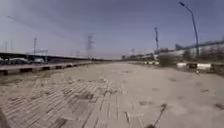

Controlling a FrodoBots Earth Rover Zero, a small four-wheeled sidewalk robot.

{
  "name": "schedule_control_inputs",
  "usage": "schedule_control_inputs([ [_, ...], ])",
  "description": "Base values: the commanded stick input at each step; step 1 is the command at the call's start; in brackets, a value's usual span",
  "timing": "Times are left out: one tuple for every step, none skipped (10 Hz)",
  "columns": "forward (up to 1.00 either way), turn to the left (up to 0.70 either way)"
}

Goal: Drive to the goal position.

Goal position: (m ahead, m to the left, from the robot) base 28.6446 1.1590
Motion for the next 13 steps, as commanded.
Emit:
schedule_control_inputs([
  [1.00,0.00],
  [1.00,0.00],
  [1.00,0.00],
  [1.00,0.00],
  [1.00,0.00],
  [1.00,-0.40],
  [1.00,-0.40],
  [1.00,-0.20],
  [1.00,0.00],
  [1.00,0.00],
  [1.00,0.00],
  [1.00,0.00],
  [1.00,0.00],
])
